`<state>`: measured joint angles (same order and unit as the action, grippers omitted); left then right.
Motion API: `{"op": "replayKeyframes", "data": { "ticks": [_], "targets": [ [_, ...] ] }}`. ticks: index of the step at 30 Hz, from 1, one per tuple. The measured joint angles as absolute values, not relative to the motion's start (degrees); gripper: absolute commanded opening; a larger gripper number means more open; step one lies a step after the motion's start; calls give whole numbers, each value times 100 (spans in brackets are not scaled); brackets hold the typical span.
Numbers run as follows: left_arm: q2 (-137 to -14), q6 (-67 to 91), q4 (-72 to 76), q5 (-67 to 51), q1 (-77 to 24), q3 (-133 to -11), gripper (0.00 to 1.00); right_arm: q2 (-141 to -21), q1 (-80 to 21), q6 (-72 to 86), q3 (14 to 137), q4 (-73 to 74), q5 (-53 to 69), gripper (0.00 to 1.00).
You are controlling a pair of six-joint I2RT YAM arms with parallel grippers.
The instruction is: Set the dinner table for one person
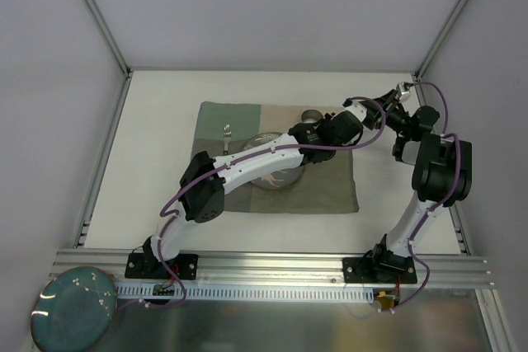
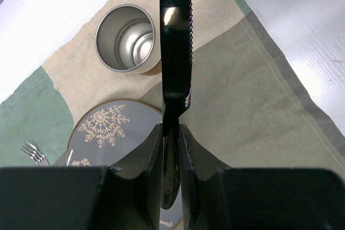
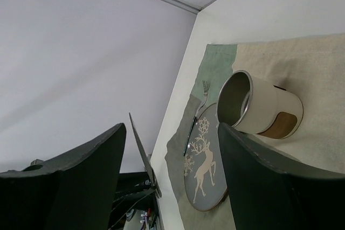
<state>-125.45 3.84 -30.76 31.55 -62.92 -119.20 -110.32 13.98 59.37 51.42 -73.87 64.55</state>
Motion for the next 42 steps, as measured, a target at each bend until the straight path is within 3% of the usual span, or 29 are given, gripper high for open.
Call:
{"op": "replayKeyframes", "data": {
  "ticks": [11, 20, 29, 33, 42],
  "targets": [
    [-12545, 384, -3076, 3094, -6292, -11920, 0, -10890, 1181, 5933, 5144, -7393, 6451, 68],
    [-12545, 384, -3076, 3052, -6289, -11920, 0, -10890, 939, 5894, 5144, -7393, 6453, 40],
    [-12545, 384, -3079, 3050, -6287, -11920, 0, -10890, 910, 5887, 5153, -7393, 6455, 31],
    [-12545, 381, -3079, 3048, -6287, -11920, 0, -10890, 906, 5876, 5153, -7397, 6464, 1],
    [-12545, 357, -3070, 3048, -6252, -11920, 0, -10892, 906, 5802, 5153, -7393, 6547, 0]
  ]
}}
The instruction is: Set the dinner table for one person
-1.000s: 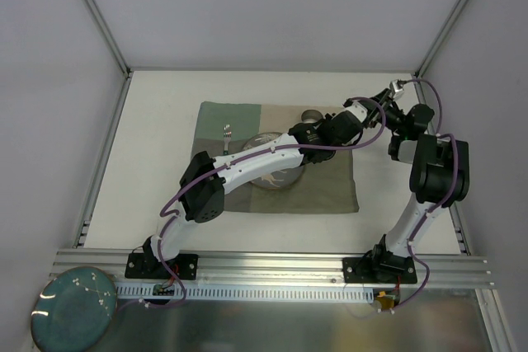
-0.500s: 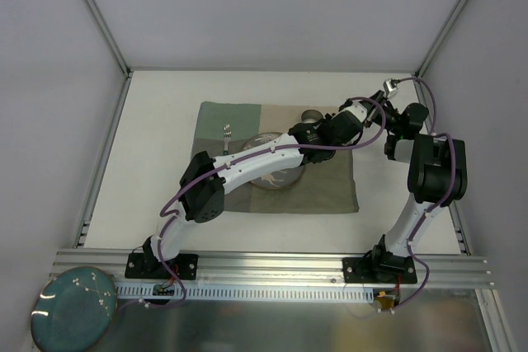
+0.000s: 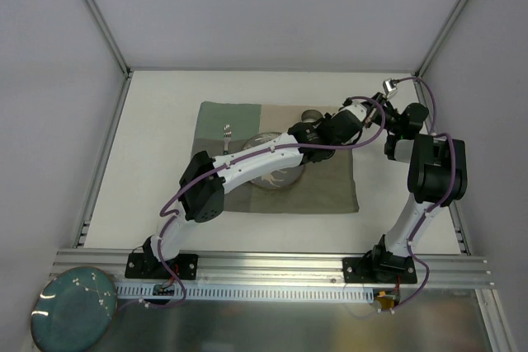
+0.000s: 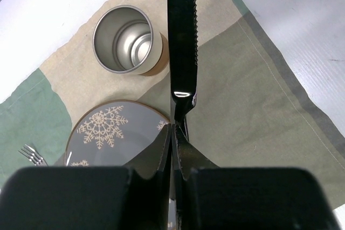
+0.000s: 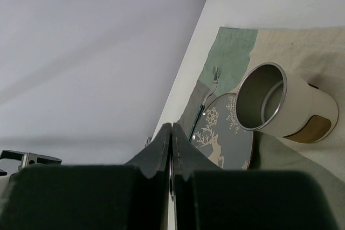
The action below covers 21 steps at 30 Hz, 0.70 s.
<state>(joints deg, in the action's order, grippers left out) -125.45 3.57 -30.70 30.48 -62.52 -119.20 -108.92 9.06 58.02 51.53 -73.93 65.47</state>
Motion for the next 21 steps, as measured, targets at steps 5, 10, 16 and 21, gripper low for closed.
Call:
{"op": "replayKeyframes", "data": {
  "ticks": [5, 10, 16, 21],
  "targets": [
    [-12545, 355, -3070, 3050, -6241, -11920, 0, -10892, 906, 5819, 5155, -7395, 6593, 0],
    [-12545, 357, -3057, 3026, -6163, -11889, 0, -10892, 906, 5920, 5223, -7397, 6667, 0],
    [-12440, 351, -3026, 2707, -5813, -11480, 0, -10790, 923, 6018, 5251, -7382, 6748, 0],
    [-12011, 351, -2985, 2270, -5308, -10840, 9, -10420, 1072, 6149, 5356, -7391, 6906, 0]
  ]
}}
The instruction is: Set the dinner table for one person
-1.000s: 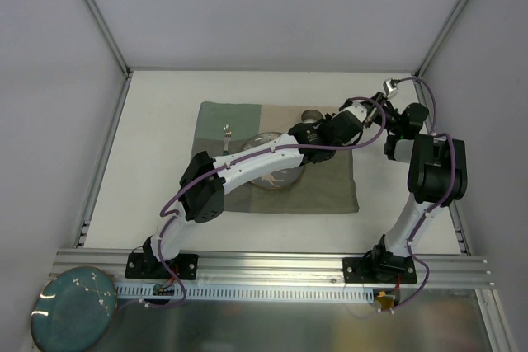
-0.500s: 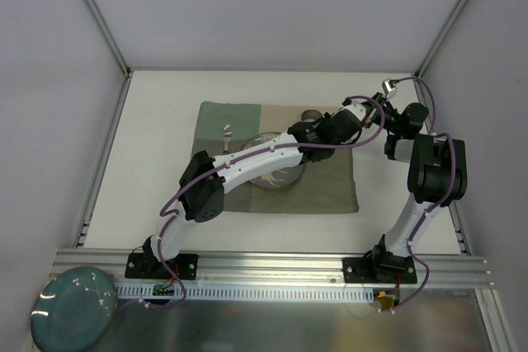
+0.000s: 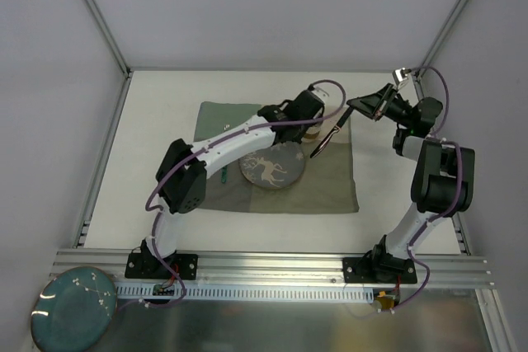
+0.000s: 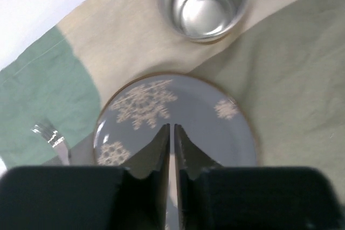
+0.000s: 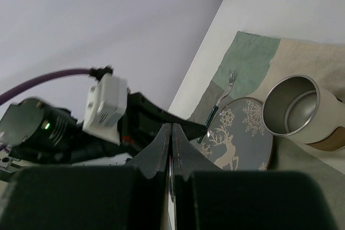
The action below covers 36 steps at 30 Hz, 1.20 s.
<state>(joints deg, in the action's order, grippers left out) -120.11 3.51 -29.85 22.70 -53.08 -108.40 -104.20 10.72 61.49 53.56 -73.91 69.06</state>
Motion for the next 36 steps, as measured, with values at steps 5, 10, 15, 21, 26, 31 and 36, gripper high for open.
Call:
{"op": "replayKeyframes", "data": {
  "ticks": [5, 10, 15, 21, 26, 31, 36],
  "targets": [
    [-11118, 294, -2919, 1428, -4550, -10226, 40, -10075, 1321, 6274, 5509, -7419, 6993, 0],
    [-10186, 270, -2869, -102, -3986, -9865, 44, -9926, 1396, 6344, 5518, -7439, 7035, 0],
    [-9789, 213, -2812, -2117, -4025, -9631, 43, -9926, 1341, 6407, 5542, -7430, 7039, 0],
    [-9815, 200, -2939, -4095, -4082, -9461, 45, -9926, 1066, 6434, 5756, -7432, 7059, 0],
    [-9826, 207, -2936, -5247, -4077, -9439, 50, -9926, 873, 6403, 5988, -7432, 7078, 0],
    [-9944, 198, -2930, -5704, -4077, -9397, 50, -9848, 709, 6176, 6077, -7295, 7076, 0],
    [-10302, 128, -2941, -5732, -4077, -9391, 50, -9601, 504, 5983, 6077, -7083, 7076, 0]
  ]
}}
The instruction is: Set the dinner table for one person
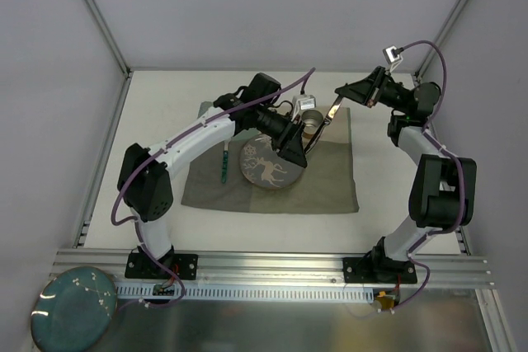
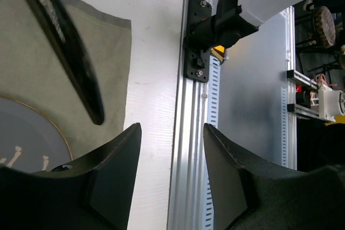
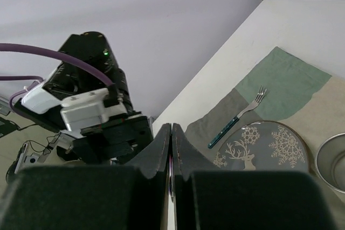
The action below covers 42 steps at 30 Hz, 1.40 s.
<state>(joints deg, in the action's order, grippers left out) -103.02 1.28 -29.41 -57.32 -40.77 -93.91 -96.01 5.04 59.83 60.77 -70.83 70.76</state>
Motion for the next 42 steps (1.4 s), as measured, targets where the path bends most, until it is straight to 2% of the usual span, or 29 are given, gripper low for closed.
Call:
{"op": "replayKeyframes", "data": {
  "ticks": [21, 42],
  "targets": [
    [-10573, -340, -2941, -5022, -3448, -9509, 51, -9220, 370, 5590, 6084, -6506, 7142, 0],
    [-10573, -196, -2941, -5256, -3745, -9832, 51, -9170, 49, 5494, 6329, -6401, 7094, 0]
  ]
}}
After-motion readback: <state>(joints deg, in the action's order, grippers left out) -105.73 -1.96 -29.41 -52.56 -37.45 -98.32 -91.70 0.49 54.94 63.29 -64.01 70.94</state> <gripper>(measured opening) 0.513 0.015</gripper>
